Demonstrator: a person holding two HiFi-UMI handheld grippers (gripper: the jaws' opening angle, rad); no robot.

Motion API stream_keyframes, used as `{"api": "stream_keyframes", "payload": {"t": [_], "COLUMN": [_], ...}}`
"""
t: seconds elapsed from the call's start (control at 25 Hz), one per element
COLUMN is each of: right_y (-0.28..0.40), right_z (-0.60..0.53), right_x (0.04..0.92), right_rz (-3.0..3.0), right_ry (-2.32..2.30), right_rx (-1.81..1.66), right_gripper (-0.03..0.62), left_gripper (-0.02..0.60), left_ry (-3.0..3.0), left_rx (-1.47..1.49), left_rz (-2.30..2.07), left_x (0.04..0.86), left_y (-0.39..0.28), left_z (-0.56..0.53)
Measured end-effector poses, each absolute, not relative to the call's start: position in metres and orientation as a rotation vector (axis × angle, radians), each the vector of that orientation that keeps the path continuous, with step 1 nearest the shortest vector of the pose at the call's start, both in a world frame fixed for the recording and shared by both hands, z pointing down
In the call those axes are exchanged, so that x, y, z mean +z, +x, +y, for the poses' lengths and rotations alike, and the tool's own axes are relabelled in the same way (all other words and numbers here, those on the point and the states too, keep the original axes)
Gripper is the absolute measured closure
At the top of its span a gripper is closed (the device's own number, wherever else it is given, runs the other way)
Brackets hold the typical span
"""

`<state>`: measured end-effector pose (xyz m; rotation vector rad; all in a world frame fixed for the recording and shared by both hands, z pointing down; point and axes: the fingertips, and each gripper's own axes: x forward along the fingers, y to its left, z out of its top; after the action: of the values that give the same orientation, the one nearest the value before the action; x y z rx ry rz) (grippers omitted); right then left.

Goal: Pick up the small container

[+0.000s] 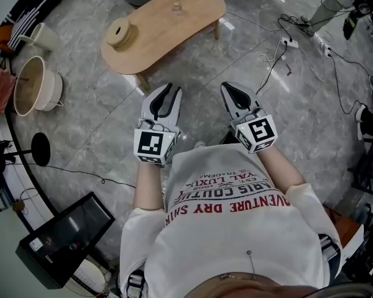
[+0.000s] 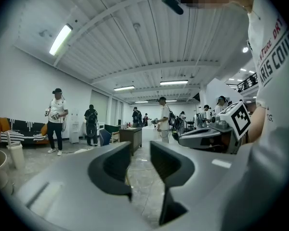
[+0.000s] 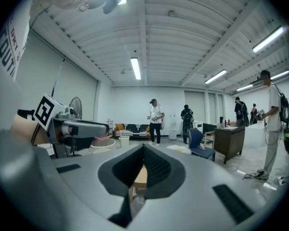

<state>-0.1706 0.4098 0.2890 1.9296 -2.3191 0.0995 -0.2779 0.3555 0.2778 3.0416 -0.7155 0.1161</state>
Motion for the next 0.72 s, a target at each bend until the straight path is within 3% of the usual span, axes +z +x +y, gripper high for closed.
{"api": "stream_keyframes", "payload": {"t": [0.08,0.12,0.72], "right_y": [-0.166,-0.164,-0.076], "right_z": [0.407,0.406,0.278], "right_x": [0.293,0.295,0.329], "right_rz": [-2.311,-2.311,-2.480], "right_ry": [1.925,1.919,1.676], "right_rx": [0.120,0.131,0.240], "right_gripper": [0.586,0.586,0.586], "left_gripper": [0.318,0.299,0.285], "left_ry": [3.054,3.054,2.872], "left_rx": [0.122,0.122,0.199], "left_rz": [-0.708,-0.717,-1.044], "left_x": [0.280,0.282,0.310], "left_y": [-0.270,-0.268,-0.197], "left_z": [0.354,0.353,0.239]}}
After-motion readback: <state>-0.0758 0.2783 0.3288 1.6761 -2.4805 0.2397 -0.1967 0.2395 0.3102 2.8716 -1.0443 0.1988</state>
